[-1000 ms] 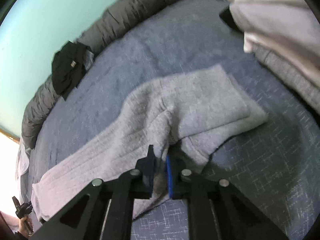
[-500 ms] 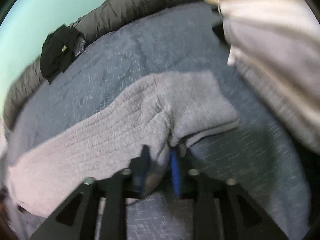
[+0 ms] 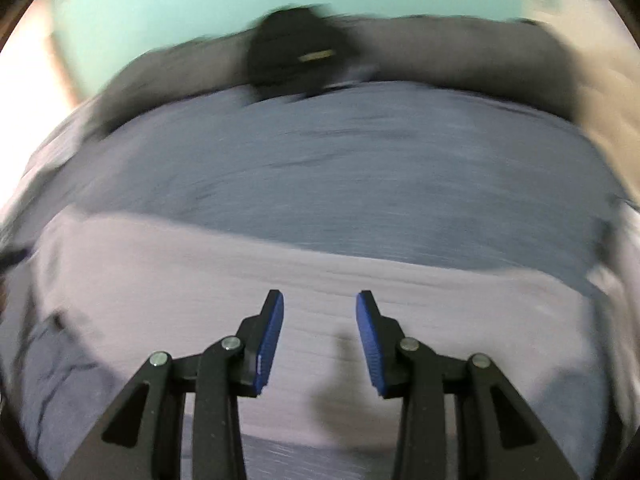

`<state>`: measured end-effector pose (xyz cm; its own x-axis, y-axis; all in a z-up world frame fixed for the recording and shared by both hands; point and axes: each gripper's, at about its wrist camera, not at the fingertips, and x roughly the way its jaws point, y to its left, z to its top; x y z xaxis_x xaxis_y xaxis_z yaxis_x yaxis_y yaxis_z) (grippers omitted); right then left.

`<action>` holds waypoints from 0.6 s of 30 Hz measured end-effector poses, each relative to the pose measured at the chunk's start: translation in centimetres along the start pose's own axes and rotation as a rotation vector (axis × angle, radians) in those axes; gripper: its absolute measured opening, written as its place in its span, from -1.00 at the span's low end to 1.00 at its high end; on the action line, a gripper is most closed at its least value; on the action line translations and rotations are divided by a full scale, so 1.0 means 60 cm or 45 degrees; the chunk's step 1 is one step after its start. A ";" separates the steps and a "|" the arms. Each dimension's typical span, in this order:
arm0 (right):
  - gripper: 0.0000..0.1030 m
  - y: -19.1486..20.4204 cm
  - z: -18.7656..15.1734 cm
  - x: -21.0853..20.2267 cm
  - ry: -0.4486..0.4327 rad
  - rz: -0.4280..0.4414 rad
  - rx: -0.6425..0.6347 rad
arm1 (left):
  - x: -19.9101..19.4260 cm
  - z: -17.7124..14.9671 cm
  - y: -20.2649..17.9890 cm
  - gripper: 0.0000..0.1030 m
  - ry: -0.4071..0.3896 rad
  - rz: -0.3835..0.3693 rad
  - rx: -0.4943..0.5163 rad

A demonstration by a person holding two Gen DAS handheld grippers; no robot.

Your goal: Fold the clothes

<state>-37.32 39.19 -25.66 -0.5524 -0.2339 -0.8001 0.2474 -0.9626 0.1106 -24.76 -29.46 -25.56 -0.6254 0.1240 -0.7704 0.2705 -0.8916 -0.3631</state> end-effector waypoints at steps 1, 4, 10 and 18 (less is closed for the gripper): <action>-0.26 0.036 0.012 0.022 0.021 0.051 -0.065 | 0.001 -0.008 -0.006 0.06 -0.009 -0.017 -0.004; -0.26 0.121 0.036 0.080 0.075 0.135 -0.189 | 0.015 -0.035 -0.025 0.08 -0.013 -0.057 -0.003; -0.26 0.237 0.073 0.163 0.161 0.201 -0.402 | 0.043 -0.087 -0.057 0.12 -0.003 -0.062 0.058; -0.23 0.301 0.091 0.221 0.255 0.239 -0.593 | 0.040 -0.094 -0.063 0.19 -0.046 -0.069 0.088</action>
<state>-44.53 17.95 -31.04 -0.3136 -0.3216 -0.8934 0.6791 -0.7336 0.0258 -23.15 -23.35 -28.97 -0.6640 0.1581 -0.7309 0.1850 -0.9123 -0.3654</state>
